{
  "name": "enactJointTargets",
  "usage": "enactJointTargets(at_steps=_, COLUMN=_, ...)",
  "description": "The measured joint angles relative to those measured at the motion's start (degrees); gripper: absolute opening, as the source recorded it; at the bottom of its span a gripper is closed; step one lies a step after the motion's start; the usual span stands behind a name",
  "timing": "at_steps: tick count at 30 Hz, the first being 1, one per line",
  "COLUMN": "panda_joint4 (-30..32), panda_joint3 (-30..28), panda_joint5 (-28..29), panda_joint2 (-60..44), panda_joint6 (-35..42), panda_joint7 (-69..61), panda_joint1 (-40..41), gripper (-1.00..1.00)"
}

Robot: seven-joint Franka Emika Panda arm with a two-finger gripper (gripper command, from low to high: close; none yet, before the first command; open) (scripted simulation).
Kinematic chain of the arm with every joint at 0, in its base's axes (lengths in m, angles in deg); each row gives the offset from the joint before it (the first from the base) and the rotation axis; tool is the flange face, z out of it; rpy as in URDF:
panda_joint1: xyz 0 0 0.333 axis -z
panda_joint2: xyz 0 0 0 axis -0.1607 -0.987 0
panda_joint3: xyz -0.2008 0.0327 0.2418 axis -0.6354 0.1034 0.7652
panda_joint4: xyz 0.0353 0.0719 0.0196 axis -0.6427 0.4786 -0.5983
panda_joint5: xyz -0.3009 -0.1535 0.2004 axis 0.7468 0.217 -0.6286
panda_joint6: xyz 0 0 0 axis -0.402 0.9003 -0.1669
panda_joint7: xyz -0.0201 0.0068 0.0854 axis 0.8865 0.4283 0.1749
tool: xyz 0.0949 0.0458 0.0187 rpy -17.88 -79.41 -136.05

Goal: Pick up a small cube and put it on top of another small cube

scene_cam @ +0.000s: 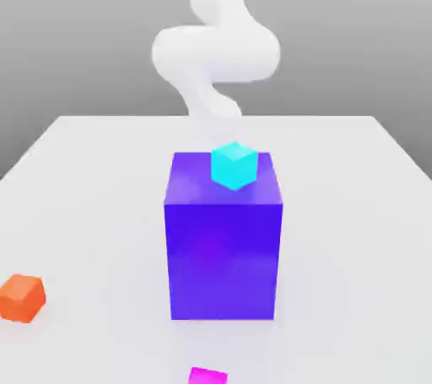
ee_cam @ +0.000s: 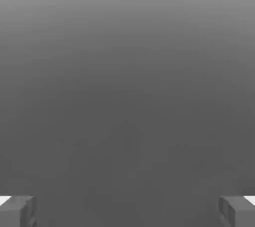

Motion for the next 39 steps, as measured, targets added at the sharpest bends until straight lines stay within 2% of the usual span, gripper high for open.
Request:
enactJointTargets(at_steps=18, panda_joint4=-0.2, panda_joint3=1.6, panda_joint5=2.2, panda_joint2=-37.7, panda_joint6=-11.5, panda_joint7=7.6, panda_joint1=2.6, gripper=0.00)
enactJointTargets(at_steps=28, panda_joint4=-0.3, panda_joint3=1.4, panda_joint5=1.4, panda_joint2=-58.5, panda_joint6=-17.8, panda_joint7=10.4, panda_joint1=2.8, gripper=0.00)
enactJointTargets(at_steps=33, panda_joint4=-1.9, panda_joint3=1.0, panda_joint5=1.6, panda_joint2=-68.8, panda_joint6=-24.7, panda_joint7=11.0, panda_joint1=2.5, gripper=0.00)
enactJointTargets(at_steps=34, panda_joint4=-2.2, panda_joint3=0.9, panda_joint5=1.6, panda_joint2=-70.1, panda_joint6=-25.7, panda_joint7=11.0, panda_joint1=2.5, gripper=-1.00)
enactJointTargets(at_steps=39, panda_joint4=-2.2, panda_joint3=1.0, panda_joint5=1.6, panda_joint2=-70.1, panda_joint6=-25.7, panda_joint7=11.0, panda_joint1=2.5, gripper=-1.00)
